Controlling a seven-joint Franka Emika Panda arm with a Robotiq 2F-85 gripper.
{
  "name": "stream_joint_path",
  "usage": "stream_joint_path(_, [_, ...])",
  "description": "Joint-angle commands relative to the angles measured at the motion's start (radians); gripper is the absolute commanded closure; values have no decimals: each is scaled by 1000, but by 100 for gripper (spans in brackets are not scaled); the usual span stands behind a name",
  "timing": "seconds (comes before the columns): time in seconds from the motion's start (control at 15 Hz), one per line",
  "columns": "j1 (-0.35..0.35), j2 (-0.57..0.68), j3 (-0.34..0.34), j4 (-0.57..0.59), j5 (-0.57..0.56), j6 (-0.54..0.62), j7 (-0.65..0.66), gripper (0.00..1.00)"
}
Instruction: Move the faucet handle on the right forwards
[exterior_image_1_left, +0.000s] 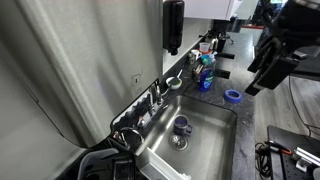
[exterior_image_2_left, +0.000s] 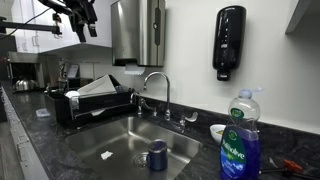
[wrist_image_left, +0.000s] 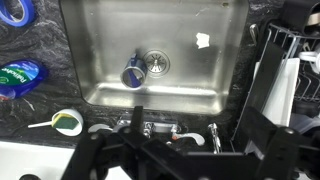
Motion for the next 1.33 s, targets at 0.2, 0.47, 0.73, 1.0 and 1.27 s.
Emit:
stream_joint_path(0.2, [-44,83,-97,18,-43,108,-75,0])
stream_joint_path(0.47, [-78,159,-177,24,-40,155,-134,0])
stream_joint_path(0.73, [-96,227,-220,18,-39,169,-168,0])
stream_joint_path(1.0, [-94,229,-223,2,-37,155,-144,0])
stream_joint_path(1.27, [-93,223,-221,2,-37,155,-144,0])
